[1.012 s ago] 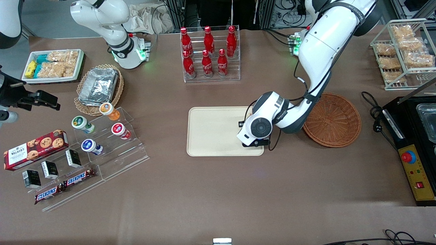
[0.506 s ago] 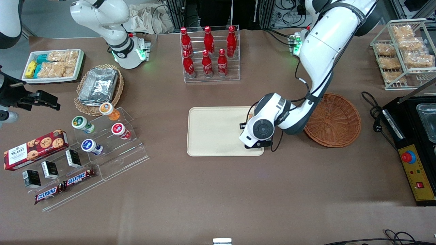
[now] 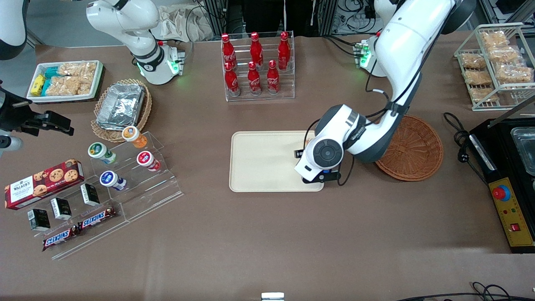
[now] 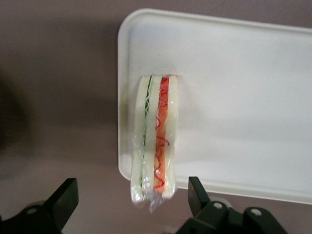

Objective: Place sandwich from basket to tray

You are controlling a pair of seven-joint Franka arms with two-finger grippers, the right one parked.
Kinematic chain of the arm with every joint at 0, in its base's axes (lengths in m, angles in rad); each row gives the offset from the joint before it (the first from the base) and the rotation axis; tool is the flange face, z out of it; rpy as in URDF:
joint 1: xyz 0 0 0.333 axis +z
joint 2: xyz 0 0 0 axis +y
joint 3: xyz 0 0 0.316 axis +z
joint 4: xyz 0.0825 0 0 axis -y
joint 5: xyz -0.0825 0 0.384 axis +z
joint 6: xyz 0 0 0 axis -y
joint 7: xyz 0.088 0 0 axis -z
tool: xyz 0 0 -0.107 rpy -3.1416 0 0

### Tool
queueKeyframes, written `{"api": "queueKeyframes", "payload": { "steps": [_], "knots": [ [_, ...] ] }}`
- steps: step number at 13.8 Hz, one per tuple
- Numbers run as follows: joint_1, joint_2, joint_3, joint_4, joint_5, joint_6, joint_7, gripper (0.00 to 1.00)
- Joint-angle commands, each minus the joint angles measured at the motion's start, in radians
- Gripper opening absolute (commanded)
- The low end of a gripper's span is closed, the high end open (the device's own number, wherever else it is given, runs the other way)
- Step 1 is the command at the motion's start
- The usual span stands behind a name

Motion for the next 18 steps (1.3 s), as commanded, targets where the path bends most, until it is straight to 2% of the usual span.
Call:
{"api": "queueKeyframes", "payload": {
  "steps": [1, 3, 6, 12, 14, 17, 18],
  "knots": [
    [0.020, -0.064, -0.001, 0.038, 0.017, -0.067, -0.009, 1.00],
    [0.060, -0.127, -0.002, 0.030, 0.019, -0.074, 0.001, 1.00],
    [0.129, -0.195, 0.004, 0.024, 0.023, -0.125, 0.119, 1.00],
    [0.270, -0.311, 0.011, -0.014, 0.140, -0.173, 0.403, 1.00],
    [0.236, -0.362, 0.129, -0.033, 0.131, -0.180, 0.533, 1.00],
    [0.221, -0.434, 0.226, -0.051, 0.114, -0.192, 0.699, 0.99],
    [0.221, -0.459, 0.254, -0.053, 0.082, -0.194, 0.752, 0.99]
  ]
}}
